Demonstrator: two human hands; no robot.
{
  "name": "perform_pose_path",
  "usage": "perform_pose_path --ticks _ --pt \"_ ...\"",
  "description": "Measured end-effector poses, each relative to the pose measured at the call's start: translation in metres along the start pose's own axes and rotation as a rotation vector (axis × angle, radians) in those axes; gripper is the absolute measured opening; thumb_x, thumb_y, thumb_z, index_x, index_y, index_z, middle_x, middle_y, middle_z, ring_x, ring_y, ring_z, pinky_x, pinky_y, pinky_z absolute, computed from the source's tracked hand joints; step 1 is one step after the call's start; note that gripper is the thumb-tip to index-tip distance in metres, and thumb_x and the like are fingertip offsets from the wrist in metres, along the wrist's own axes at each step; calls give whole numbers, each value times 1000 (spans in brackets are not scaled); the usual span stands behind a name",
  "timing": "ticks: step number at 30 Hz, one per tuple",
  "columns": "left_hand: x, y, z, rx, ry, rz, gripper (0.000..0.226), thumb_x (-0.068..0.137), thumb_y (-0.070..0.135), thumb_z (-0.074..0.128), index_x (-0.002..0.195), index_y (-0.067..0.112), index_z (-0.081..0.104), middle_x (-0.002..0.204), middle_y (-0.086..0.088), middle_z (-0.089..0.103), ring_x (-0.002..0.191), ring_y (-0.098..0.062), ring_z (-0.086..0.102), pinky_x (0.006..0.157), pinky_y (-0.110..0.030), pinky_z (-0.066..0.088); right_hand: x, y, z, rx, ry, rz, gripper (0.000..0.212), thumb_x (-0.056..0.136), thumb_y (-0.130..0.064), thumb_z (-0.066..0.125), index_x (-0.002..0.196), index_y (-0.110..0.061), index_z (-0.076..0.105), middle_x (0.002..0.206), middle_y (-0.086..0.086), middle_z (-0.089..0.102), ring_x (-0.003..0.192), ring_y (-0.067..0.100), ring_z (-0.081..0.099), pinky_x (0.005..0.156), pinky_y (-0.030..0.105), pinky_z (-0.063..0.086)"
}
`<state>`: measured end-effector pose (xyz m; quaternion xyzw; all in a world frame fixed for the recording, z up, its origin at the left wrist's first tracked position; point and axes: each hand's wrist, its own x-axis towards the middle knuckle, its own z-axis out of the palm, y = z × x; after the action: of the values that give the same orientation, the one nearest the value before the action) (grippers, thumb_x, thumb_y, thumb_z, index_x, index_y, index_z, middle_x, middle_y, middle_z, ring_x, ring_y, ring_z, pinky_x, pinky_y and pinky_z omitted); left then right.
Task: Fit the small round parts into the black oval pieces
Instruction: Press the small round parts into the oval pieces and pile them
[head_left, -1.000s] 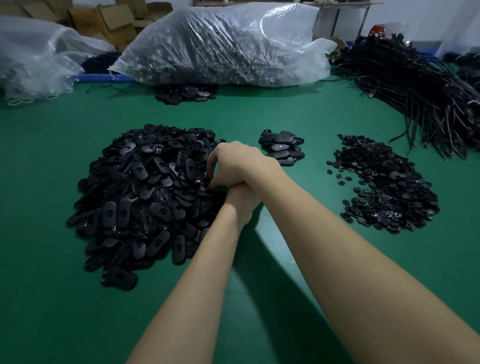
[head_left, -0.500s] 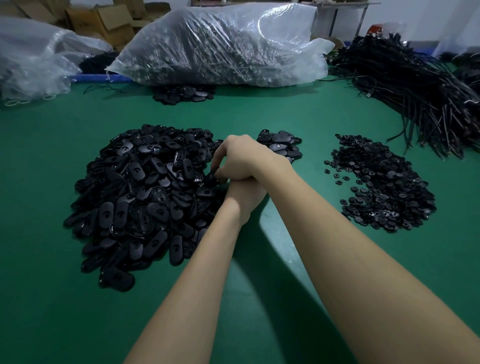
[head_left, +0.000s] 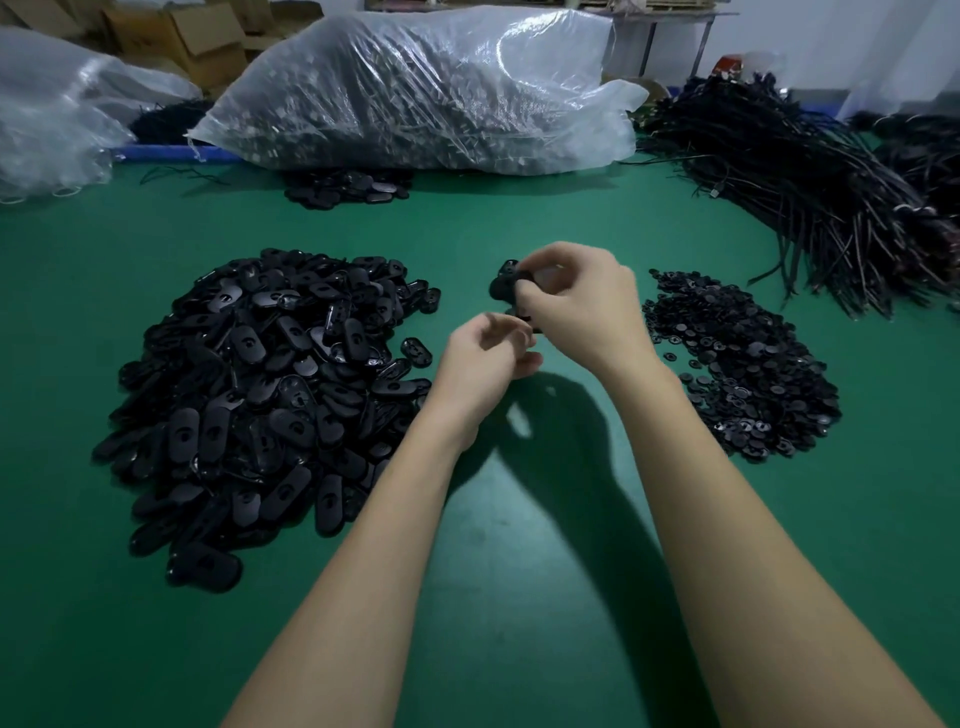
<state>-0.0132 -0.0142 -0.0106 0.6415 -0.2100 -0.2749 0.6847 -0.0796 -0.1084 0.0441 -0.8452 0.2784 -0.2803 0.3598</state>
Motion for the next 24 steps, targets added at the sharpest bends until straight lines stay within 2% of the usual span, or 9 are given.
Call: perform_pose_path --ticks 4,6,8,10,13,15,18,24 --pt "-2 3 3 -81 -84 31 15 101 11 58 112 5 67 99 -10 74 85 -23 74 81 -28 59 -20 28 -19 141 -63 84 15 88 -20 69 94 -31 76 74 -4 76 68 8 72 72 26 57" --pt "-4 5 7 -101 -146 51 15 102 9 57 107 7 70 96 -9 76 86 -22 74 78 -25 58 -26 35 -25 220 -73 112 14 91 -18 69 94 -30 75 70 -4 75 59 6 68 64 23 53" --pt "-6 5 11 -83 -143 64 15 101 8 58 103 9 72 93 -6 77 85 -19 74 77 -23 57 -28 39 -30 262 -104 137 11 92 -20 70 97 -29 75 71 -4 76 58 7 67 61 23 52" --pt "-8 2 13 -67 -114 51 14 100 7 60 102 11 73 91 -6 77 85 -18 74 78 -23 58 -26 46 -36 177 -112 145 8 93 -27 69 99 -31 74 74 -7 77 63 7 69 65 25 54" --pt "-8 0 12 -76 -84 11 15 98 4 62 110 7 71 91 -11 76 84 -20 73 77 -22 58 -25 64 -45 -104 41 194 10 93 -28 66 96 -30 75 84 -10 76 81 13 70 79 31 56" --pt "-7 -1 11 -96 -69 10 21 96 1 63 116 6 68 90 -14 77 81 -19 74 75 -23 59 -28 75 -53 -241 101 280 13 91 -25 66 98 -29 76 93 -8 75 87 16 67 75 29 51" --pt "-8 0 12 -96 -61 27 20 95 1 64 112 10 69 87 -14 77 78 -19 74 73 -24 59 -32 85 -58 -318 115 381 15 88 -25 69 100 -30 77 96 -6 75 89 19 63 74 27 43" --pt "-9 0 11 -90 -61 35 21 96 -1 63 110 12 72 89 -13 77 78 -18 73 74 -23 59 -32 80 -56 -356 97 396 14 91 -19 67 95 -29 77 103 3 75 97 28 68 76 30 46"
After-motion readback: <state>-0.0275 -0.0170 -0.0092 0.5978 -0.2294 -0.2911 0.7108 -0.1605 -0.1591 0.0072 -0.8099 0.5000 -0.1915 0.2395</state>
